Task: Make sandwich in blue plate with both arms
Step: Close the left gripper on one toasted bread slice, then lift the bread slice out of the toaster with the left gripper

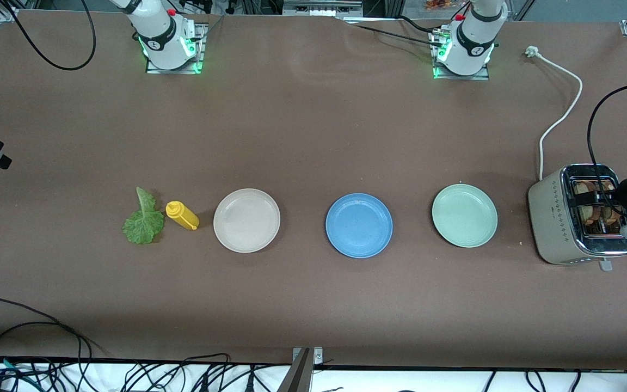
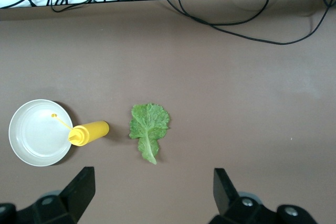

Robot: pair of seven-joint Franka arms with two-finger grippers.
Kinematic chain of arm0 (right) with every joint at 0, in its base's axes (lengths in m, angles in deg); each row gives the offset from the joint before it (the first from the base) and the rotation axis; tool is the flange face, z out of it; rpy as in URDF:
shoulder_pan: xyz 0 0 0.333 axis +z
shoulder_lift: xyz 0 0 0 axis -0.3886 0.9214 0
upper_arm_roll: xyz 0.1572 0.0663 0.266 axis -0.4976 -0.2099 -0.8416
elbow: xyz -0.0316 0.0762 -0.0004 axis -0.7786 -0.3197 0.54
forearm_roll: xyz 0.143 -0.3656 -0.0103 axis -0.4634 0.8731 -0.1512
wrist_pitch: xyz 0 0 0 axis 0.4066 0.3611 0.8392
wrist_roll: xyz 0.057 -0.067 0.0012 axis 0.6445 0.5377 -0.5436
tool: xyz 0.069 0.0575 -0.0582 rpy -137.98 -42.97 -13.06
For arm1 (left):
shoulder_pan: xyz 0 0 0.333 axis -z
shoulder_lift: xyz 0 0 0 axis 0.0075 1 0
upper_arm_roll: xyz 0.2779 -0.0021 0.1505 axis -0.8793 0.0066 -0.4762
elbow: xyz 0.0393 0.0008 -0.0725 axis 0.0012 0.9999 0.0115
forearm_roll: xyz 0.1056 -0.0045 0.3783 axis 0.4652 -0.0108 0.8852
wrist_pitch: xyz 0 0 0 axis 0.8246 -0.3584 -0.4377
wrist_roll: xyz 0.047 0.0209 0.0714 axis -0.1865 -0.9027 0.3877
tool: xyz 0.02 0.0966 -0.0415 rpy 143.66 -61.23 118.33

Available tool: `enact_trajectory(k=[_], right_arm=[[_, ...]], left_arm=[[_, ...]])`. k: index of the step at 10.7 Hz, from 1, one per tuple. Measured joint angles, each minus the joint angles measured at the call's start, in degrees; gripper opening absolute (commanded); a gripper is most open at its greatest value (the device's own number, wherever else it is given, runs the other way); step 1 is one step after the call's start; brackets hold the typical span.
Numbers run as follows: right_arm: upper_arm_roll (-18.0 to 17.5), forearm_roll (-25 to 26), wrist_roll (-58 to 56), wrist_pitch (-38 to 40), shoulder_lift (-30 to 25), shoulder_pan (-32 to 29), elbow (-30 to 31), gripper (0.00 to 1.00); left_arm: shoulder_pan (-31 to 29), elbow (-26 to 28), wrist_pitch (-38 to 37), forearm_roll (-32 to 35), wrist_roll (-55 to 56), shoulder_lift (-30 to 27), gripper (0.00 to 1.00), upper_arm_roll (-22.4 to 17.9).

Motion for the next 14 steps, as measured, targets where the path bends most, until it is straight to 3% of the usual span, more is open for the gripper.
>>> enact_trajectory(k=[1,2,4,11,14], right_arm=[[0.00,0.00,0.00,-0.07,0.00,0.00,0.00,1.00],[0.00,0.00,0.00,-0.09,0.00,0.00,0.00,1.00],[0.00,0.00,0.00,-0.11,0.00,0.00,0.00,1.00],[0.00,0.00,0.00,-0.13,0.00,0.00,0.00,1.00],[0.00,0.00,0.00,-0.15,0.01,0.00,0.00,1.00]], left_arm=[[0.00,0.53,0.05,0.00,-0.08,-0.01,0.34,0.01],[0.00,1.07,0.07,0.46,-0.15,-0.12,0.16,0.01],[0.00,1.45,0.28,3.27,-0.27,-0.35,0.01,0.04],[-0.02,1.38,-0.10,3.92,-0.27,-2.36,0.00,-0.04],[0.01,-0.97,-5.19,3.92,-0.28,-6.03,0.00,0.37]])
